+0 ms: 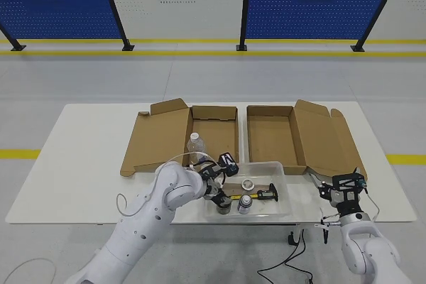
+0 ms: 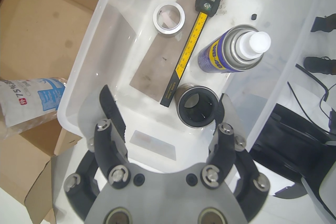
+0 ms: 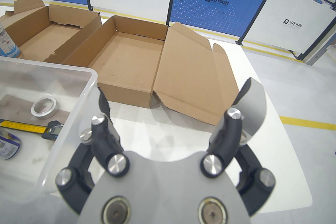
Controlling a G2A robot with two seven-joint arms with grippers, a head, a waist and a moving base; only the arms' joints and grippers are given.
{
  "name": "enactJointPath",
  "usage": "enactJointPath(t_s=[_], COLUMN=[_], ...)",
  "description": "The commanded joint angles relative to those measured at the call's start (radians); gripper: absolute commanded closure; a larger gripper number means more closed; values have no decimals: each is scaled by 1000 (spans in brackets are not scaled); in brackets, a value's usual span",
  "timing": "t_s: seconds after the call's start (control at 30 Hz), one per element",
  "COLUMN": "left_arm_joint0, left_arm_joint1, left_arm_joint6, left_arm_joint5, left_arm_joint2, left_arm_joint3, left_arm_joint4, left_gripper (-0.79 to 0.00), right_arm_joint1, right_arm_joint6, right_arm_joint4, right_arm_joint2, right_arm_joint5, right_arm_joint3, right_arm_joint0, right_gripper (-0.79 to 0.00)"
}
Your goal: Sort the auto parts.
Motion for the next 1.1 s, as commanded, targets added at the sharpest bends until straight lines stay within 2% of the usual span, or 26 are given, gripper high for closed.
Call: enactJointPath(t_s=[0.0,0.13,0.33,0.53,1.07], left_arm_joint0=[-4,-8,-19,-30,-57], left_arm_joint1=[0,1,3,5,6], left_arm_joint6=[-7,-9,-23,-53,-69], left_arm_joint5=[-1,-7,-18,-26,-16], left_arm_joint2=[7,22,42,57,100], left_arm_joint3=[-3,3,13,24,64], left_arm_joint4=[-2,1,7,-5,-22], left_gripper=[-610,-591,-388,-305,-246], right_arm_joint1=[0,0,0,0,0], right_arm_joint6=[0,0,0,0,0], right_arm_joint4=[0,0,0,0,0], right_arm_joint2=[0,0,0,0,0], right_arm_joint5=[0,0,0,0,0], right_arm_joint3=[0,0,0,0,0], right_arm_joint0=[0,0,0,0,0], right_gripper=[-785,-785,-785,-785,-785])
